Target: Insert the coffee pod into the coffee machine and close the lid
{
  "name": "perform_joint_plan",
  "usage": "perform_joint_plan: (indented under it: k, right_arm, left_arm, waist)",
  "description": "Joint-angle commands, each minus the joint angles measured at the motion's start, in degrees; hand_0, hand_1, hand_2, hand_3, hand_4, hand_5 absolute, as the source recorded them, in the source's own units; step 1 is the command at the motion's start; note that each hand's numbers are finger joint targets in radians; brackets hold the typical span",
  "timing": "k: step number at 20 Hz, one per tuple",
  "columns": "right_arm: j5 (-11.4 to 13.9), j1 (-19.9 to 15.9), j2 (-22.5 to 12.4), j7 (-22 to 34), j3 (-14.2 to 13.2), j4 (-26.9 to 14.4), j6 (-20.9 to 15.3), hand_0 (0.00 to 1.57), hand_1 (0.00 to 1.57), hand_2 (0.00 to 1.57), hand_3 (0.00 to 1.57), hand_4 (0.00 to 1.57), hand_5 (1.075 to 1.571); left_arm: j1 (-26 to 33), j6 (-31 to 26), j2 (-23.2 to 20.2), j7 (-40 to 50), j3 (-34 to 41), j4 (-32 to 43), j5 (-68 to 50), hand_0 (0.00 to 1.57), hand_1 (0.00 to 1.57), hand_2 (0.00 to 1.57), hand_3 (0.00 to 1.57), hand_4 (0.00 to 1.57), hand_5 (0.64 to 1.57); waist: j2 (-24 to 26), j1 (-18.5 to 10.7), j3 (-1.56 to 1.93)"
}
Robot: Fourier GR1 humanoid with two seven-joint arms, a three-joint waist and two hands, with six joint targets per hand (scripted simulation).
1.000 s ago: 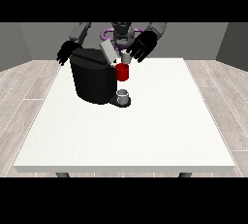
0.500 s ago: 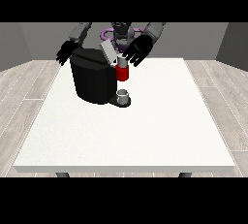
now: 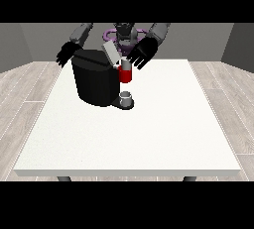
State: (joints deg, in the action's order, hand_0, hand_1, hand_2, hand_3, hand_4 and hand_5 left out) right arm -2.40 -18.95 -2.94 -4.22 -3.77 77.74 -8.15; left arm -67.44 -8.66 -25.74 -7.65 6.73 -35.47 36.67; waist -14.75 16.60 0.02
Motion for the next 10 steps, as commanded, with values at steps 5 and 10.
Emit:
perform_joint_plan:
  k: [5,10]
  right_arm:
    - [0.47,1.82,1.69,1.69,1.15,1.39,-1.61,0.00,0.00,0.00,0.00,0.44,1.571]
    - [1.17,-0.31,1.49,2.01,1.80,1.26,-1.63,0.00,0.00,0.00,0.00,0.42,1.571]
  left_arm:
    - [1.28,-0.76,1.66,0.70,-0.40,1.26,0.60,1.21,1.21,1.26,1.19,0.49,1.571]
    - [-1.50,-0.20,1.25,1.54,0.43,1.58,0.69,1.22,1.22,1.27,1.17,0.48,1.571]
  waist:
    - [2.07,0.18,-0.01]
    - [-1.05,0.92,-0.01]
